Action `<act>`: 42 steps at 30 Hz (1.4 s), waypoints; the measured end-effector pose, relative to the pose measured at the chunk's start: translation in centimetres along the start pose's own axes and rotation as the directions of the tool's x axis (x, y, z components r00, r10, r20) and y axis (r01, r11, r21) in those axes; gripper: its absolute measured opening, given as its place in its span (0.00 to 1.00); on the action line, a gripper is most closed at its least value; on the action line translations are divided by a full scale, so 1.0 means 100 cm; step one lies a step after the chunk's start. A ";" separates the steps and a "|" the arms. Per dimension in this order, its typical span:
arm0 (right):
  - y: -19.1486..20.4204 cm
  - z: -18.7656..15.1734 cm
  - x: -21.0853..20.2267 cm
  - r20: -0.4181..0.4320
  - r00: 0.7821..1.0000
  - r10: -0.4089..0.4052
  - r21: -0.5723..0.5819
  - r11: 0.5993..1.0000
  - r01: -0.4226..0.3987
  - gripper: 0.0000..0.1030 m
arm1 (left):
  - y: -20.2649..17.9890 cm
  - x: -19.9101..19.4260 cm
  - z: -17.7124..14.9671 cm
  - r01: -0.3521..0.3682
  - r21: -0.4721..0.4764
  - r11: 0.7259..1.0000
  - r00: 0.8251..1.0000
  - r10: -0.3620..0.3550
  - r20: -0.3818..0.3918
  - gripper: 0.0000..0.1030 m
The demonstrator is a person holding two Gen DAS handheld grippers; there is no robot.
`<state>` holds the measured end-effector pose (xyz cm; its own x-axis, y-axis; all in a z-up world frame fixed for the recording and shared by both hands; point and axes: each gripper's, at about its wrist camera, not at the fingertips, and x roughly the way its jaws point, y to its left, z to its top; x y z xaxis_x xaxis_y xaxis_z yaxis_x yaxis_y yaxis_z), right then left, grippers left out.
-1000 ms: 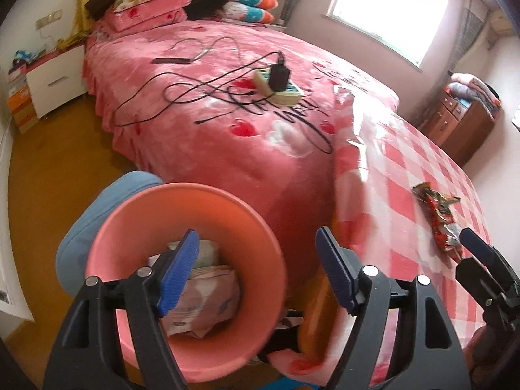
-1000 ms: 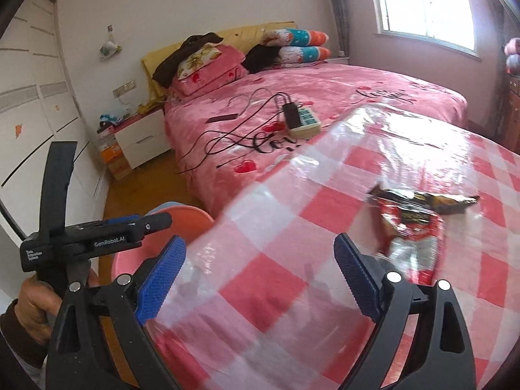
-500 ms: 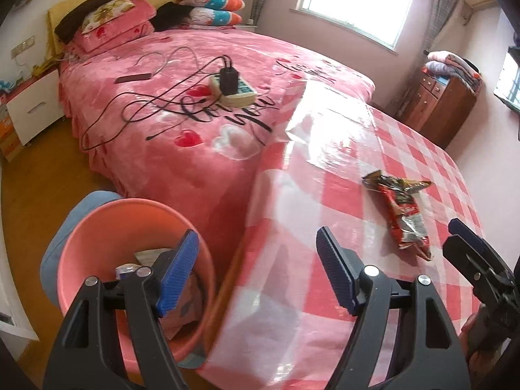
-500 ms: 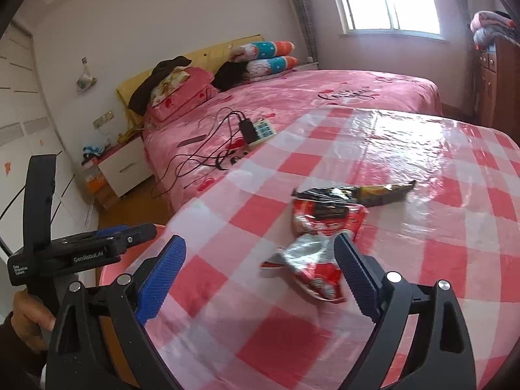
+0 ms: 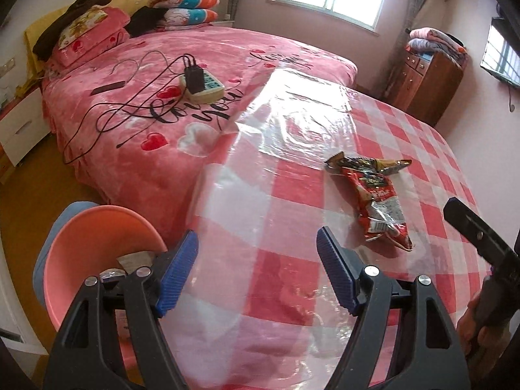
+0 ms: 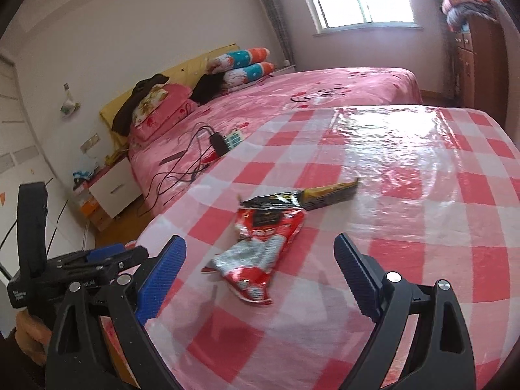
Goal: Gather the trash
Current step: 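Move both tools back over the table toward the red snack bag, then grasp the coffee-mix stick with the left gripper while the right approaches the red Tok Tok bag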
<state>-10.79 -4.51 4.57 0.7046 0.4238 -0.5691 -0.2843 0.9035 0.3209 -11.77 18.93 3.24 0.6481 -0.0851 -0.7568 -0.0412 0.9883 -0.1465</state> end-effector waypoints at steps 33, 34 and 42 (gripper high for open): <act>-0.138 0.016 -0.035 0.031 0.994 -0.108 0.285 0.954 0.095 0.89 | -0.154 0.074 0.013 0.228 0.175 0.958 0.972 -0.211 -0.107 0.75; -0.142 0.016 -0.037 0.035 0.992 -0.119 0.289 0.952 0.104 0.89 | -0.163 0.075 0.013 0.246 0.189 0.951 0.968 -0.229 -0.107 0.75; -0.178 0.014 -0.046 0.022 0.982 -0.188 0.361 0.917 0.167 0.89 | -0.210 0.080 0.009 0.462 0.246 0.852 0.886 -0.431 -0.171 0.76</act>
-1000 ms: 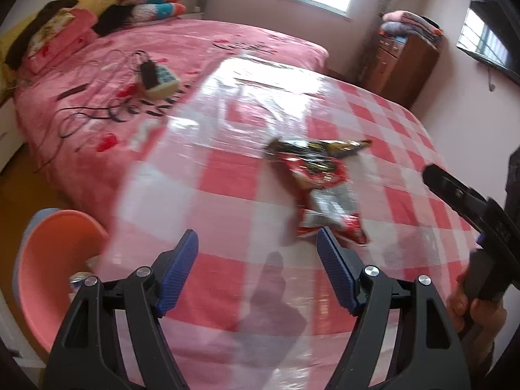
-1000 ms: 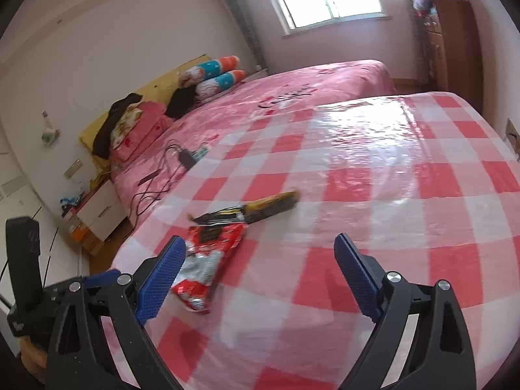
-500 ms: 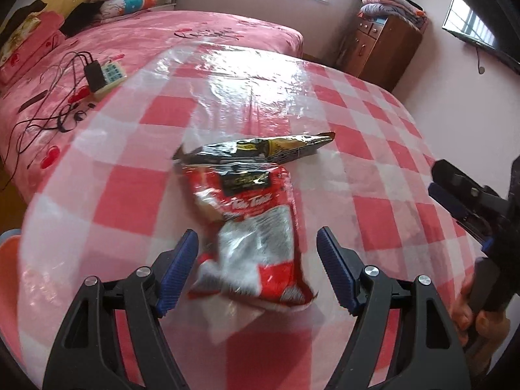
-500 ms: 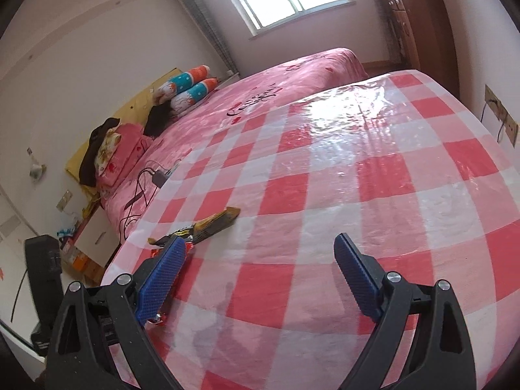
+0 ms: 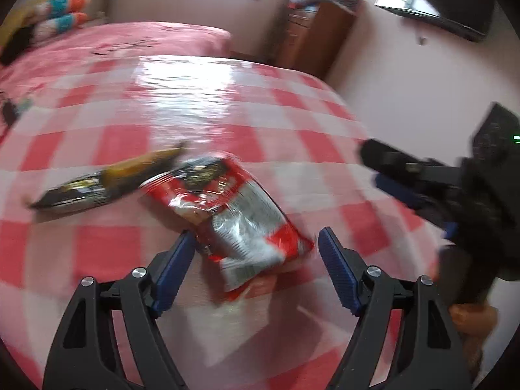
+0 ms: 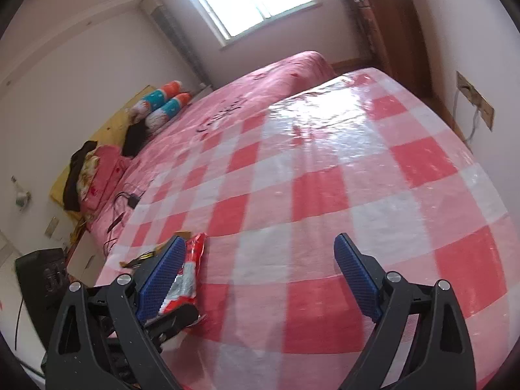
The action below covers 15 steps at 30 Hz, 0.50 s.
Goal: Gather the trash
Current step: 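Grasp the coffee-mix stick with the left gripper while the right approaches the red Tok Tok bag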
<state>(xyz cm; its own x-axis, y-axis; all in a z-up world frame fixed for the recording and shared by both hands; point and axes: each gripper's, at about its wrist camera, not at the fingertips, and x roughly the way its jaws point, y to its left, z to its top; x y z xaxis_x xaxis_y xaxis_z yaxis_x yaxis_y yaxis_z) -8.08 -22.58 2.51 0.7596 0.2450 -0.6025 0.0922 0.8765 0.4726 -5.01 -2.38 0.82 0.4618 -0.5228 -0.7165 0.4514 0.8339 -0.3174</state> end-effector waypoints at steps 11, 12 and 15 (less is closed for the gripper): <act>0.032 -0.011 0.022 -0.100 0.994 0.044 -0.109 0.993 -0.055 0.89 | 0.051 -0.050 0.024 -0.203 0.109 0.973 0.978 0.197 0.064 0.76; 0.036 -0.013 0.024 -0.110 0.993 0.045 -0.126 0.990 -0.059 0.89 | 0.057 -0.050 0.026 -0.230 0.126 0.965 0.973 0.223 0.062 0.76; 0.051 -0.017 0.033 -0.134 0.991 0.029 -0.195 0.979 -0.055 0.89 | 0.072 -0.041 0.034 -0.289 0.180 0.940 0.957 0.286 0.045 0.76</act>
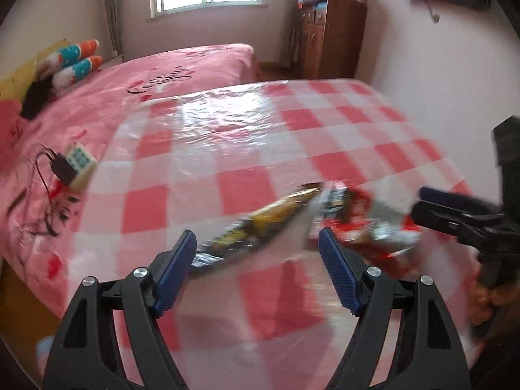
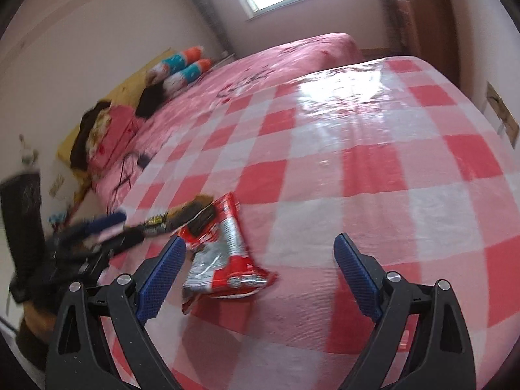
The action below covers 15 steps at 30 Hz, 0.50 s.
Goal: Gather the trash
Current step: 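Grasp the coffee-mix stick with the left gripper while the right approaches the red Tok Tok bag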
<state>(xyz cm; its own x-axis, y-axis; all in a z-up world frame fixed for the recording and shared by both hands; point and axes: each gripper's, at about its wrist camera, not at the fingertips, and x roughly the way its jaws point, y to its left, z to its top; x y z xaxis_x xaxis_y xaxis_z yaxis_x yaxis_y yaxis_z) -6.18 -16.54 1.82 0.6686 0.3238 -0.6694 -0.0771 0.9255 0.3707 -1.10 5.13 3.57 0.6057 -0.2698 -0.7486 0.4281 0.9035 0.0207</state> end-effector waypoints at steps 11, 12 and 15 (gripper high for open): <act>0.022 0.002 0.023 -0.086 0.996 0.016 -0.095 0.995 -0.025 0.89 | 0.003 0.043 0.007 0.012 0.182 0.983 0.997 0.002 -0.078 0.76; 0.023 0.002 0.024 -0.090 0.996 0.016 -0.102 0.995 -0.026 0.89 | 0.003 0.046 0.009 0.016 0.182 0.983 0.997 -0.002 -0.081 0.76; 0.023 0.003 0.024 -0.093 0.995 0.021 -0.107 0.994 -0.031 0.89 | 0.004 0.053 0.014 0.039 0.167 0.985 0.996 -0.026 -0.080 0.75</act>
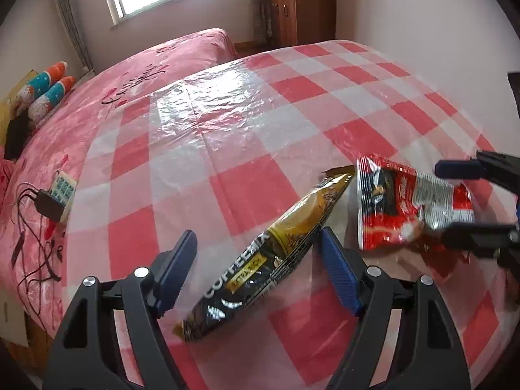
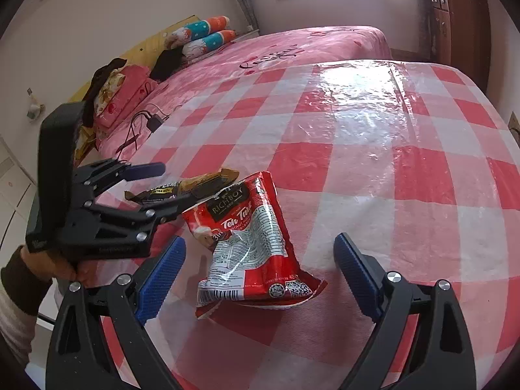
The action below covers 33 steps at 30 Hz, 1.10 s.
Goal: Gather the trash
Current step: 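Grasp the coffee-mix stick with the left gripper while the right approaches the red Tok Tok bag, then grasp the red Richboy Tok Tok bag with the right gripper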
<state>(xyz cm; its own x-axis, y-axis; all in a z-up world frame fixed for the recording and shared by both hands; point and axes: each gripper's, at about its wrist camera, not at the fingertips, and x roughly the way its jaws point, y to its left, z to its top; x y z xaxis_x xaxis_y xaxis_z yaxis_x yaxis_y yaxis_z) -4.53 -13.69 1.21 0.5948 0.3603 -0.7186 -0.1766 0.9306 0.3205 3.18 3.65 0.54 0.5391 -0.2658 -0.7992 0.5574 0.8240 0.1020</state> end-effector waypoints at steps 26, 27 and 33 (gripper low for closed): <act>0.030 -0.003 0.018 -0.030 0.983 -0.182 -0.127 0.976 0.177 0.78 | -0.010 -0.019 -0.021 0.058 -0.208 0.976 0.998 -0.048 0.049 0.29; 0.030 -0.003 0.019 -0.030 0.981 -0.193 -0.133 0.973 0.187 0.77 | -0.009 -0.022 -0.024 0.057 -0.220 0.974 0.998 -0.048 0.045 0.28; 0.035 -0.005 0.023 -0.032 0.975 -0.222 -0.181 0.960 0.212 0.70 | 0.001 -0.037 -0.042 0.072 -0.294 0.953 0.997 -0.061 0.048 0.24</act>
<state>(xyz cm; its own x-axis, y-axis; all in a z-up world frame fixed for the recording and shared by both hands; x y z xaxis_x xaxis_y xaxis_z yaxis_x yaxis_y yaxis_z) -4.15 -9.53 0.37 0.5935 0.1471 -0.7913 -0.1850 0.9818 0.0437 -1.36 6.80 1.02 0.5335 -0.3391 -0.7748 0.3848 0.9131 -0.1347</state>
